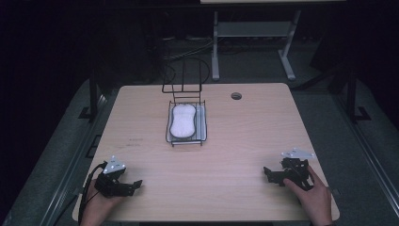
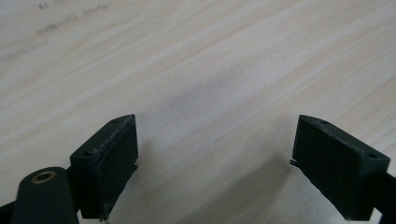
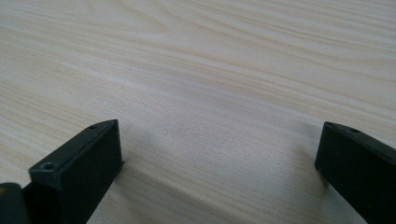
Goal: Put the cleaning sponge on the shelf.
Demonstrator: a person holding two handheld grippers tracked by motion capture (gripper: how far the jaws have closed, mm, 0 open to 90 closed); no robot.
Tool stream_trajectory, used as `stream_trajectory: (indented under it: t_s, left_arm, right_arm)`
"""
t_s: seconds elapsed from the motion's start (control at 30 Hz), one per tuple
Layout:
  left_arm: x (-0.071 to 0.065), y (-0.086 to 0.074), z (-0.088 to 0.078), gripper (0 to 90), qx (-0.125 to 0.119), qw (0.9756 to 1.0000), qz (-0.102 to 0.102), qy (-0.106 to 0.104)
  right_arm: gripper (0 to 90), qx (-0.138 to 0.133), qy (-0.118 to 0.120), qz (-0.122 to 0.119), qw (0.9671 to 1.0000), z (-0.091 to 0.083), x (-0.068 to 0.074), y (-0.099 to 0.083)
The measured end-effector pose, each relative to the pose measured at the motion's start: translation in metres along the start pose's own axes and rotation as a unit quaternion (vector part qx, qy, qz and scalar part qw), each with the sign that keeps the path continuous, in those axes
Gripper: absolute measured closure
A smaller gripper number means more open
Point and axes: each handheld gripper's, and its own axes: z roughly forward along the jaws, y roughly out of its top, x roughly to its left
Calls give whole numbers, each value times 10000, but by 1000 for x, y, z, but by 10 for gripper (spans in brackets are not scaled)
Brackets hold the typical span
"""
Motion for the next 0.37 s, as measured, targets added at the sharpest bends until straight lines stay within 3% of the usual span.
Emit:
stream_trajectory:
  t_s: [0.1,0.23,0.37]
  left_arm:
    - [1,-2,1,133,-104,9999,14,47]
    - [2,-8,3,128,-437,9990,67,-5]
    - [3,-8,4,128,-435,9990,85,-12]
  right_arm:
    - [1,0,0,1,10000,0,0,0]
    - [1,-1,0,2,10000,0,0,0]
    - [1,-1,-1,2,10000,0,0,0]
